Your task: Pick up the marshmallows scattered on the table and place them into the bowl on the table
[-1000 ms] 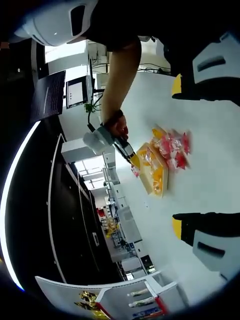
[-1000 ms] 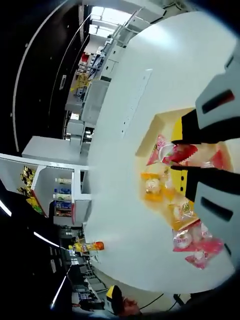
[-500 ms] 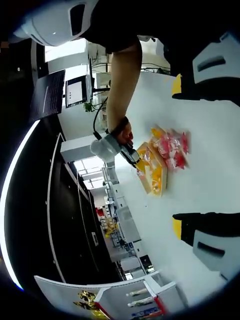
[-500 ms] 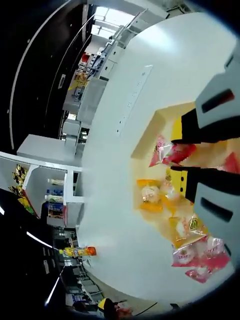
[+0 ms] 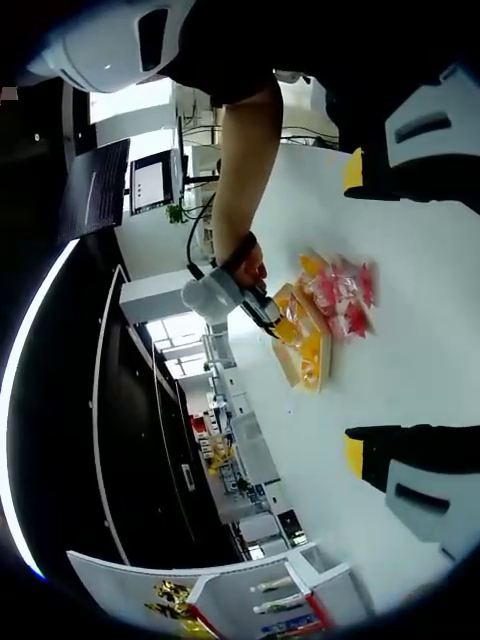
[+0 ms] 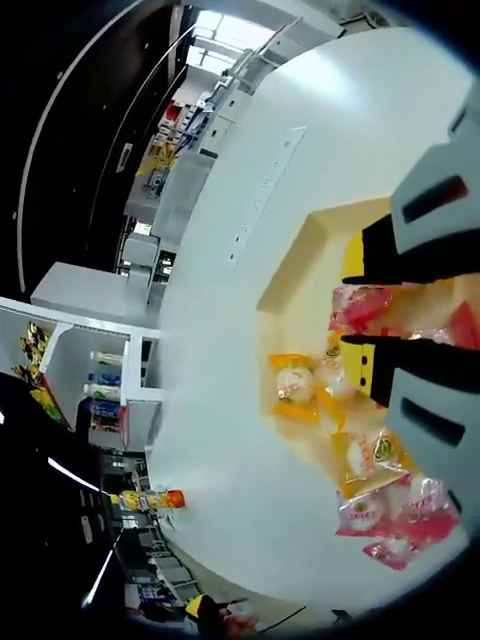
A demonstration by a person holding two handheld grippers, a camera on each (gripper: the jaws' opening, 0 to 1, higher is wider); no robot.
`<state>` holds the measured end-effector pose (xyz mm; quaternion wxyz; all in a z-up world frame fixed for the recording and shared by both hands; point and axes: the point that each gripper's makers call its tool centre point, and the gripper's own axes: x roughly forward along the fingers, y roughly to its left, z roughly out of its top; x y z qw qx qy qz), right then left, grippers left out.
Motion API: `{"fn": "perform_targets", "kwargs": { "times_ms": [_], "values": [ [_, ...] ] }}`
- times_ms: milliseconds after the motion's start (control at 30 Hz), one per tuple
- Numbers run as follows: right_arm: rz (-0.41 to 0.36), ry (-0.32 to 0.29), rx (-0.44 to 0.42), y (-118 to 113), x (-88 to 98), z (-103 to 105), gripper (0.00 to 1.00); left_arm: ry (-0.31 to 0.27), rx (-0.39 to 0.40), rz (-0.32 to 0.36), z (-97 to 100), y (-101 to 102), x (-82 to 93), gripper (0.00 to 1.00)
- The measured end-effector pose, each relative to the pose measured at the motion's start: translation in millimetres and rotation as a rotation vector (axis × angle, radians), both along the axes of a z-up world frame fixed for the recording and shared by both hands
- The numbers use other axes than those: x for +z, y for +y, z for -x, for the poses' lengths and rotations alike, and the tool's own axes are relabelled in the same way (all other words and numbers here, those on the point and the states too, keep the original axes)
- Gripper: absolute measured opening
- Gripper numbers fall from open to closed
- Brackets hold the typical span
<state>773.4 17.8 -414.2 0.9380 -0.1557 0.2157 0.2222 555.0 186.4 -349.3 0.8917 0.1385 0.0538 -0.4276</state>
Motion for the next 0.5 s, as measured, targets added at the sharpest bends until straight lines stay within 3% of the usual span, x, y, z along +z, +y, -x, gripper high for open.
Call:
{"fn": "perform_targets", "kwargs": {
  "times_ms": [267,500],
  "values": [
    [0.011,-0.008,0.005,1,2.8,6,0.26,0.002,-0.008,-0.009,0.3,-1,-0.7,0.93],
    [-0.12,-0.065,-0.024,-6,38.4,29,0.33,0.007,-0.045,-0.004,0.5,-10,2.2,0.93]
  ]
}}
